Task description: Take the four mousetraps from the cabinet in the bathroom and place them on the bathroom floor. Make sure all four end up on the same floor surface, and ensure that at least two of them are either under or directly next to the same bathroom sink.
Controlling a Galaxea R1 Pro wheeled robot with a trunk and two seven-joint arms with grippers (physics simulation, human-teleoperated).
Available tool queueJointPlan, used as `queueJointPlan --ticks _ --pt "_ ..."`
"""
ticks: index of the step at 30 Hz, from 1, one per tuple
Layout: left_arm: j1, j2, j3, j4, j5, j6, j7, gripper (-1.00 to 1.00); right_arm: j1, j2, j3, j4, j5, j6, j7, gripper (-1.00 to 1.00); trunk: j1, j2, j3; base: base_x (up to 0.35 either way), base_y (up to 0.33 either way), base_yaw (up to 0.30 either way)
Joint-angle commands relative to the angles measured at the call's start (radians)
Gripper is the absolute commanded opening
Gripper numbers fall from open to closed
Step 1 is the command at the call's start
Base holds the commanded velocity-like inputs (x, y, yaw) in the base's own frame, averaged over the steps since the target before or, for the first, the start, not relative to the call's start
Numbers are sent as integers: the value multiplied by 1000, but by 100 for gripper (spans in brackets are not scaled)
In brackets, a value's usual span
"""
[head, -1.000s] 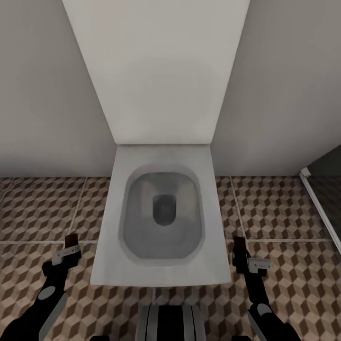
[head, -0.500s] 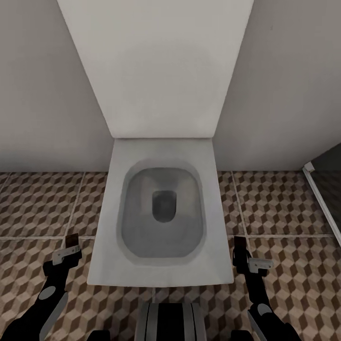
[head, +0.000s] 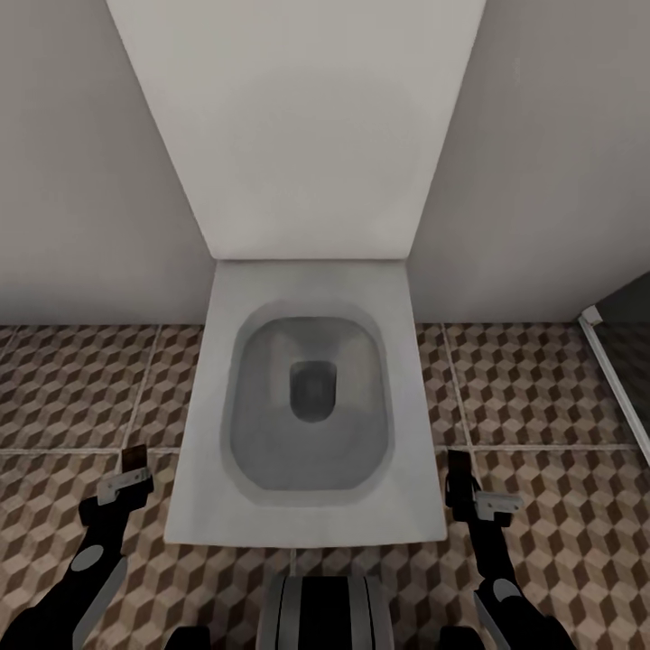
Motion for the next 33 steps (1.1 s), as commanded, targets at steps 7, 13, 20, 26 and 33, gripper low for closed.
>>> queueJointPlan --ticks 7,13,20,26,33 --pt "-1 3 -6 2 6 -5 11 -100 0 -5 -61 1 9 -2 -5 -100 3 -2 -28 0 0 0" --pt "-1 5 -4 2 6 -5 11 -100 0 -4 -68 1 9 -1 -5 -100 6 -3 -51 0 0 0" --pt "-1 6 21 1 7 -6 10 -100 0 -4 -68 1 9 0 -5 -100 8 -4 -70 0 0 0" --pt "-1 5 24 2 8 -8 9 -100 0 -4 -68 1 10 1 -3 -100 8 -4 -70 0 0 0" --pt "-1 6 25 2 7 -8 9 -100 0 -4 -68 1 12 0 -3 -100 8 -4 -70 0 0 0"
